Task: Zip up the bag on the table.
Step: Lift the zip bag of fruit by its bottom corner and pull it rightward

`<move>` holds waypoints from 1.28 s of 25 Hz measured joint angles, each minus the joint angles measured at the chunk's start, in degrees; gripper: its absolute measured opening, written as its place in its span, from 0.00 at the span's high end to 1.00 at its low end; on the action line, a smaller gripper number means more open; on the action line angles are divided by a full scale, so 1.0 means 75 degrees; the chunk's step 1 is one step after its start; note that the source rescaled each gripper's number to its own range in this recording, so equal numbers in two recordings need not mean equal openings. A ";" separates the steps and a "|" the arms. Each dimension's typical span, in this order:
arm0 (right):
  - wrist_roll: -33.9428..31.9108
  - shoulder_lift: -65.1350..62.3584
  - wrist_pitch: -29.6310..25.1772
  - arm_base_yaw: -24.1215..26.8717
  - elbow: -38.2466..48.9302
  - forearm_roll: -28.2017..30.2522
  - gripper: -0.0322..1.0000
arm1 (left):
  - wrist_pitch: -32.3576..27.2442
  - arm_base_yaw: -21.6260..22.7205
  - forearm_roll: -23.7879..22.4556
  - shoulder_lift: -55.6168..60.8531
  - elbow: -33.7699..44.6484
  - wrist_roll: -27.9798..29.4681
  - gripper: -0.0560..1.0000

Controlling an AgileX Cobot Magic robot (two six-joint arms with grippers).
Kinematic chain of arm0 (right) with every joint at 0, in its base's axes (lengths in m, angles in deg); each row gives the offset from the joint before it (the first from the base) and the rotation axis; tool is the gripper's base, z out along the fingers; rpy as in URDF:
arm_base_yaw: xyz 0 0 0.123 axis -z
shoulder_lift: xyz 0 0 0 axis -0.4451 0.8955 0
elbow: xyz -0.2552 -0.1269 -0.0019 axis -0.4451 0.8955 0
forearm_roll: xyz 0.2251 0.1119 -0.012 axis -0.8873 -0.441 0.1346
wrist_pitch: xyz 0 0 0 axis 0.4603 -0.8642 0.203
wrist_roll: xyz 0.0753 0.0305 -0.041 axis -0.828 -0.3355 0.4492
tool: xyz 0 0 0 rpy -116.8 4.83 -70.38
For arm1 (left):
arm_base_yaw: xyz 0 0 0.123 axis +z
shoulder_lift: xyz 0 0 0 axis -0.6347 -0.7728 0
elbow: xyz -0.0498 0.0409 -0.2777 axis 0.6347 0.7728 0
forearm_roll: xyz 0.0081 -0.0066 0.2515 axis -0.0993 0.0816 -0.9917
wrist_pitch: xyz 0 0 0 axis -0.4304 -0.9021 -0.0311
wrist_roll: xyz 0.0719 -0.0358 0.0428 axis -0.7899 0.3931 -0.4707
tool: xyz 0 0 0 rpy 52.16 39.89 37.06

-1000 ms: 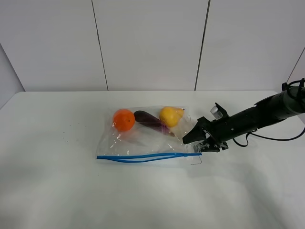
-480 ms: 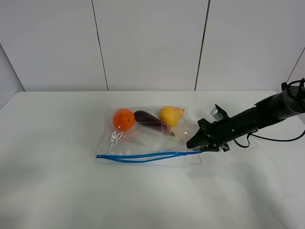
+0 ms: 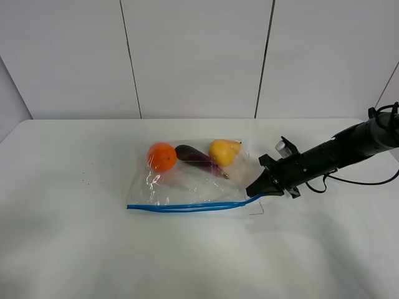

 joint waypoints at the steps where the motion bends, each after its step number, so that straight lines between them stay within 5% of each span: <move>1: 0.0000 0.0000 -0.0002 0.0000 0.0000 0.0000 0.97 | 0.0000 0.0000 0.0000 0.0000 0.0000 0.0000 0.03; 7: 0.0000 0.0000 -0.0125 0.0000 0.0000 -0.0026 0.97 | 0.0000 0.0000 0.0000 0.0000 0.0000 0.0000 0.03; 15: -0.0005 0.0000 -0.1457 0.0000 0.0000 -0.0936 0.97 | 0.0000 0.0000 0.0000 0.0000 0.0000 0.0000 0.03; 21: -0.0343 0.0000 -0.1568 0.0000 0.0000 -0.1481 0.97 | 0.0000 0.0000 0.0000 0.0000 0.0000 0.0000 0.03; 32: -0.1062 -0.0091 -0.1560 0.0017 0.0000 -0.1303 0.97 | 0.0000 0.0000 0.0000 0.0000 0.0000 0.0000 0.03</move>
